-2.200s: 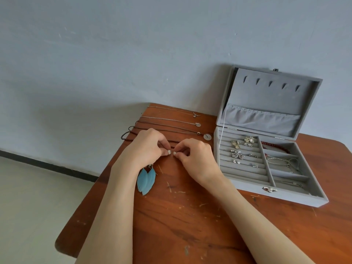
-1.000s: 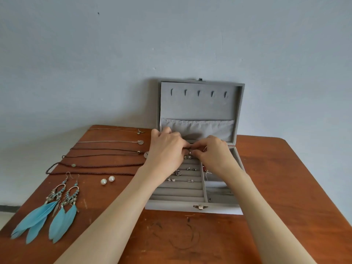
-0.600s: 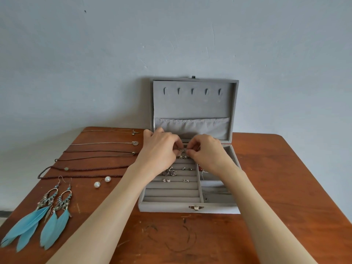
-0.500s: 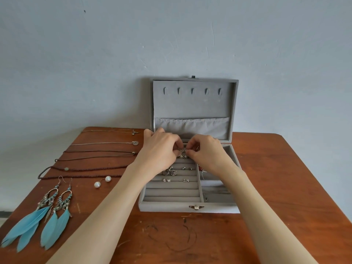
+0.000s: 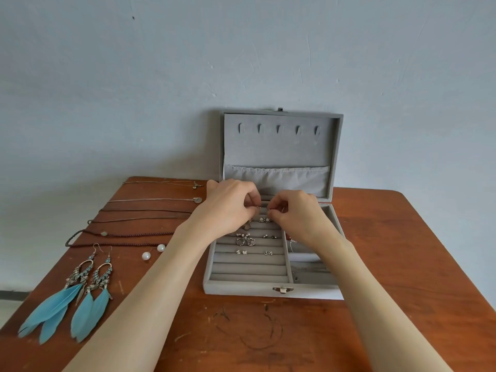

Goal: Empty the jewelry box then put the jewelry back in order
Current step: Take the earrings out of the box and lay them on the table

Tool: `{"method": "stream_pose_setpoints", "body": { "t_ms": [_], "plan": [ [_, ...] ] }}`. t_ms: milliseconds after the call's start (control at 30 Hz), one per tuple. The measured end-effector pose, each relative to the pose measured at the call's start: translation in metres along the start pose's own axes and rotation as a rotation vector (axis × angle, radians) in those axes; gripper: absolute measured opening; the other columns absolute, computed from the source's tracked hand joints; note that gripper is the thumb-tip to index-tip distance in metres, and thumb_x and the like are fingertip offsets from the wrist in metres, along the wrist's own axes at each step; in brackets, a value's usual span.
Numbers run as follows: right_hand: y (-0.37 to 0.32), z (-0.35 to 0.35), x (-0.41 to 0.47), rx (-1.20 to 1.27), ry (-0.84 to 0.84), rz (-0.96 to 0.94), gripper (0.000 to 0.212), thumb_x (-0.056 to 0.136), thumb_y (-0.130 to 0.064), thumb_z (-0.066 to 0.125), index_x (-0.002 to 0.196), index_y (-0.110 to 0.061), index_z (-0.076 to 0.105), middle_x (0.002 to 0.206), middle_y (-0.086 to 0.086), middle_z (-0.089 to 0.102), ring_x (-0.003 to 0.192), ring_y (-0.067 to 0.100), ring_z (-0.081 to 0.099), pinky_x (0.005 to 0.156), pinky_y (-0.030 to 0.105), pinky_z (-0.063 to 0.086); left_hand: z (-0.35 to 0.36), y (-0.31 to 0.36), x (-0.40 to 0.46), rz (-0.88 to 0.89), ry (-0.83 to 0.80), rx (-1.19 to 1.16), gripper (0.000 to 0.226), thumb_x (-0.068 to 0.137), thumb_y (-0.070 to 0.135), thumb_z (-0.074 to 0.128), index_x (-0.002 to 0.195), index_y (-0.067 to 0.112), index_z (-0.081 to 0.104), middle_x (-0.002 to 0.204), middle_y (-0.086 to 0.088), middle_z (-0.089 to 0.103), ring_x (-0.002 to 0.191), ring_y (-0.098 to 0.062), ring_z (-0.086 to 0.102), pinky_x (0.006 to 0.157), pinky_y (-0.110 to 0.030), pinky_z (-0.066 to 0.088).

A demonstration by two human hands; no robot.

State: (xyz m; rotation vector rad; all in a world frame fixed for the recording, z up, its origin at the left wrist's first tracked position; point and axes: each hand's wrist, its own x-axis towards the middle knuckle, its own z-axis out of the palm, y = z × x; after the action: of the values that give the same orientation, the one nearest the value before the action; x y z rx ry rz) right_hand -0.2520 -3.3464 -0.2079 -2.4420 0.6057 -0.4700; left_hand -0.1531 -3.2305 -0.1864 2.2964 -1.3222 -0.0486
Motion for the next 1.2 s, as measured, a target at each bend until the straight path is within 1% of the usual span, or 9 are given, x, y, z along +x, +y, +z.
{"method": "stream_pose_setpoints", "body": {
  "t_ms": [67, 200, 433, 533, 600, 700, 867, 1000, 1200],
  "plan": [
    [-0.007, -0.002, -0.002, 0.074, 0.014, 0.001, 0.006, 0.080, -0.013, 0.066, 0.078, -0.019, 0.066, 0.065, -0.013, 0.055, 0.065, 0.004, 0.050, 0.054, 0.003, 0.038, -0.010, 0.001, -0.006, -0.017, -0.008, -0.121, 0.007, 0.081, 0.025, 0.068, 0.081, 0.029, 0.063, 0.072, 0.018, 0.059, 0.075, 0.001, 0.054, 0.085, -0.024, 0.035],
    [-0.030, -0.004, -0.010, 0.274, -0.034, -0.022, 0.007, 0.078, -0.015, 0.071, 0.073, -0.019, 0.067, 0.069, -0.006, 0.065, 0.067, 0.005, 0.059, 0.062, 0.007, 0.044, -0.035, -0.011, -0.031, -0.046, 0.052, -0.280, 0.006, 0.077, 0.028, 0.071, 0.076, 0.031, 0.066, 0.075, 0.018, 0.066, 0.077, 0.007, 0.059, 0.064, 0.001, 0.038],
    [-0.063, 0.026, -0.032, 0.335, -0.206, -0.054, 0.009, 0.077, -0.022, 0.073, 0.069, -0.026, 0.069, 0.062, -0.016, 0.060, 0.058, -0.006, 0.053, 0.058, 0.009, 0.042, -0.051, -0.061, -0.087, -0.299, 0.013, -0.252, 0.007, 0.078, 0.034, 0.069, 0.072, 0.033, 0.066, 0.078, 0.023, 0.065, 0.073, 0.011, 0.058, 0.061, -0.012, 0.036],
    [-0.071, 0.042, -0.037, 0.290, -0.190, -0.036, 0.004, 0.073, -0.028, 0.075, 0.071, -0.030, 0.072, 0.084, -0.009, 0.063, 0.091, 0.008, 0.056, 0.085, 0.031, 0.045, -0.047, -0.071, -0.095, -0.335, -0.062, -0.212, 0.010, 0.082, 0.033, 0.065, 0.072, 0.035, 0.067, 0.085, 0.022, 0.065, 0.082, 0.005, 0.056, 0.064, -0.013, 0.036],
    [-0.079, 0.047, -0.037, 0.224, -0.159, -0.029, 0.003, 0.071, -0.033, 0.075, 0.071, -0.033, 0.072, 0.090, -0.006, 0.059, 0.100, 0.019, 0.050, 0.094, 0.044, 0.039, -0.044, -0.073, -0.095, -0.335, -0.100, -0.185, 0.010, 0.084, 0.033, 0.063, 0.075, 0.037, 0.066, 0.097, 0.018, 0.064, 0.096, -0.002, 0.053, 0.078, -0.022, 0.040],
    [-0.085, 0.053, -0.036, 0.082, -0.136, -0.043, 0.002, 0.073, -0.038, 0.072, 0.073, -0.036, 0.072, 0.089, -0.009, 0.052, 0.100, 0.013, 0.040, 0.090, 0.036, 0.028, -0.041, -0.074, -0.094, -0.299, -0.117, -0.083, 0.008, 0.085, 0.034, 0.062, 0.078, 0.037, 0.066, 0.098, 0.014, 0.059, 0.105, -0.011, 0.045, 0.099, -0.038, 0.034],
    [-0.097, 0.067, -0.034, -0.080, -0.128, -0.065, 0.006, 0.076, -0.038, 0.067, 0.079, -0.038, 0.073, 0.090, -0.010, 0.047, 0.103, 0.015, 0.036, 0.081, 0.031, 0.017, -0.039, -0.079, -0.094, -0.293, -0.064, 0.003, 0.010, 0.084, 0.039, 0.061, 0.074, 0.040, 0.063, 0.097, 0.010, 0.052, 0.105, -0.015, 0.038, 0.090, -0.034, 0.027],
    [-0.096, 0.070, -0.031, -0.107, -0.109, -0.032, 0.009, 0.079, -0.038, 0.065, 0.083, -0.039, 0.073, 0.090, -0.011, 0.044, 0.107, 0.017, 0.037, 0.084, 0.033, 0.020, -0.033, -0.080, -0.093, -0.319, -0.025, 0.014, 0.010, 0.085, 0.040, 0.060, 0.076, 0.042, 0.063, 0.104, 0.007, 0.054, 0.111, -0.022, 0.038, 0.090, -0.035, 0.025],
    [-0.094, 0.074, -0.031, -0.182, -0.094, -0.067, 0.012, 0.082, -0.038, 0.064, 0.089, -0.037, 0.073, 0.092, -0.010, 0.043, 0.108, 0.018, 0.038, 0.088, 0.034, 0.022, -0.029, -0.080, -0.091, -0.310, 0.046, 0.029, 0.010, 0.087, 0.038, 0.059, 0.086, 0.036, 0.069, 0.094, 0.008, 0.050, 0.108, -0.020, 0.038, 0.083, -0.032, 0.019]
  ]
}}
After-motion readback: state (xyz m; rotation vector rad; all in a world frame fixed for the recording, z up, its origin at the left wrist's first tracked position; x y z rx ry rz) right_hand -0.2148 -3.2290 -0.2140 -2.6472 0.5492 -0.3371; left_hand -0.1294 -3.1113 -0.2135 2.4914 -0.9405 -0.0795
